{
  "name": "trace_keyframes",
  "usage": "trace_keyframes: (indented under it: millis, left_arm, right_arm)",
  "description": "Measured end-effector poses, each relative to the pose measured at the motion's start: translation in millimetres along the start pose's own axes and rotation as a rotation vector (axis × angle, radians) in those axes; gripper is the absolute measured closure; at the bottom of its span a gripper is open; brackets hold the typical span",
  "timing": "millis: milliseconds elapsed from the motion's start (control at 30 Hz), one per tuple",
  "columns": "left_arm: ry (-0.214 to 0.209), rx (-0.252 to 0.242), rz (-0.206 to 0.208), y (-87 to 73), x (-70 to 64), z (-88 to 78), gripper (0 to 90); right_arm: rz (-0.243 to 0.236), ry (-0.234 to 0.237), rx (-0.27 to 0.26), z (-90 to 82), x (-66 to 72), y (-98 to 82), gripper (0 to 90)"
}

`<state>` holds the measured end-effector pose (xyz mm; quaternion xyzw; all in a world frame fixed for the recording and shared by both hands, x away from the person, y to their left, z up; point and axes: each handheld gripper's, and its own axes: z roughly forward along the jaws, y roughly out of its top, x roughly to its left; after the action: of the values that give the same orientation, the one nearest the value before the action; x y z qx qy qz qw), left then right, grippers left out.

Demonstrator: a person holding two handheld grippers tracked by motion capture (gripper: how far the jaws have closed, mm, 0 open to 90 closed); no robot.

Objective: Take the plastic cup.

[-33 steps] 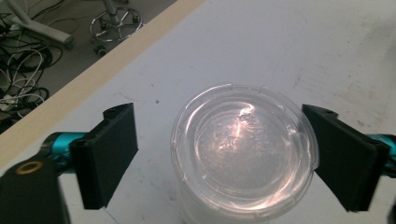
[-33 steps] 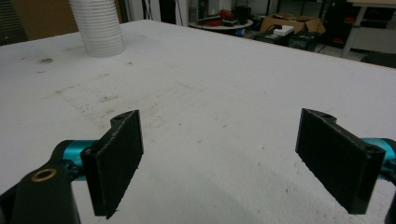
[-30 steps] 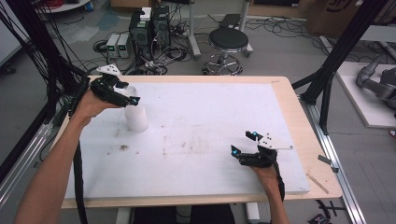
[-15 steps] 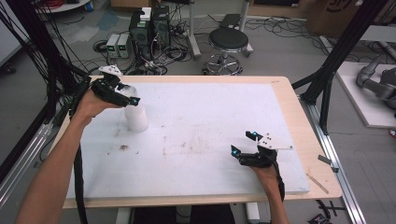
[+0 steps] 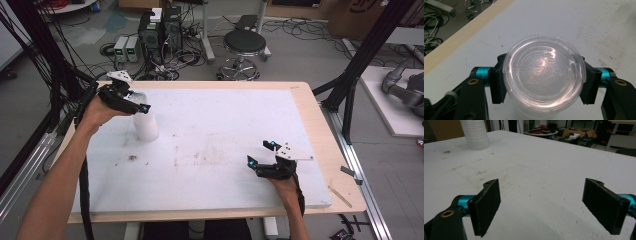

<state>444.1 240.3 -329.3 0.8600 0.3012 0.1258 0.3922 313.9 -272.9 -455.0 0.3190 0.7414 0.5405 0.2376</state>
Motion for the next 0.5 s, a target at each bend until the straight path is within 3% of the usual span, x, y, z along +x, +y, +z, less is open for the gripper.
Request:
trace_keyframes:
  millis: [500]
  left_arm:
    - [0.011,-0.005,0.003,1.8,-2.5,-3.5,37.9]
  right_arm:
    - [-0.003,-0.001,0.000,-0.3,0.7,0.0,15.0]
